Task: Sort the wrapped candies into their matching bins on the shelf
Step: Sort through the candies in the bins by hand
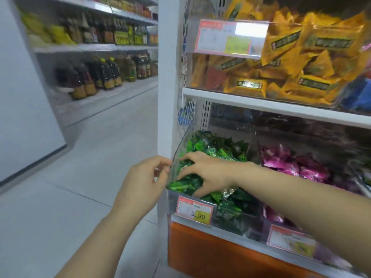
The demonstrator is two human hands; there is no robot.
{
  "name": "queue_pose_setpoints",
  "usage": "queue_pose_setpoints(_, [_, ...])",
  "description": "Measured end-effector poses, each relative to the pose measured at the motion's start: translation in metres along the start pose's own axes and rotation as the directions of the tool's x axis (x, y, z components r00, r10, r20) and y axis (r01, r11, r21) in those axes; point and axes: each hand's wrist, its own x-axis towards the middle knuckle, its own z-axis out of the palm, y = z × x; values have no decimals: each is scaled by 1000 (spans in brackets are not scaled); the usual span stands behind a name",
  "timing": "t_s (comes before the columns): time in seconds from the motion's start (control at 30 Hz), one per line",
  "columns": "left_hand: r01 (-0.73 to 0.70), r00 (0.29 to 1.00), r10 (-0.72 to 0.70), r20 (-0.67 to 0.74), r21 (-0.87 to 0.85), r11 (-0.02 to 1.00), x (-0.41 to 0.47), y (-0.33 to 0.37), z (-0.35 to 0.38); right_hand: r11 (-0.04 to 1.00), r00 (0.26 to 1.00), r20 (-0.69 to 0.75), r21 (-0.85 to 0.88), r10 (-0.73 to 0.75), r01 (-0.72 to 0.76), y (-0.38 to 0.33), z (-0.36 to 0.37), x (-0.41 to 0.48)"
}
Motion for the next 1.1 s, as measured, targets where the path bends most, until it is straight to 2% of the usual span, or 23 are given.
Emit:
queue_pose_setpoints(0.13, [39,999,-39,12,-29,999,1,-1,-1,991,997,60,-123,-45,52,12,-8,0])
queue_pose_setpoints(0.27, [65,997,-64,36,-26,998,1,-3,-1,986,997,76,-163,-2,15,31,-19,-14])
queue_pose_setpoints(0.47, [84,996,-83,40,-21,996,1,-1,-2,989,992,-22,-74,123,-125,56,-21,-32])
queue_pose_setpoints(0.63, [72,996,-72,49,-3,997,2,1,-3,955,963,-27,136,269,-263,78,-26,-52])
queue_pose_setpoints(0.77, [68,997,-68,48,-3,998,4,1,-3,933,934,-73,112,350,-341,90,-22,-55])
queue_pose_setpoints(0.9, [73,996,-73,52,-10,997,4,2,-2,950,944,-176,194,278,-243,71,-30,-46])
queue_pose_setpoints(1.0, [80,996,-79,49,-15,997,5,2,-2,992,965,-251,123,73,-43,39,-29,-19])
queue_pose_setpoints(1.07, [84,995,-83,48,-10,996,4,2,-3,997,987,-153,48,-52,61,22,-15,5])
queue_pose_setpoints(1.1, [85,995,-84,45,-11,996,4,2,-3,998,995,-76,9,-64,65,17,-7,15])
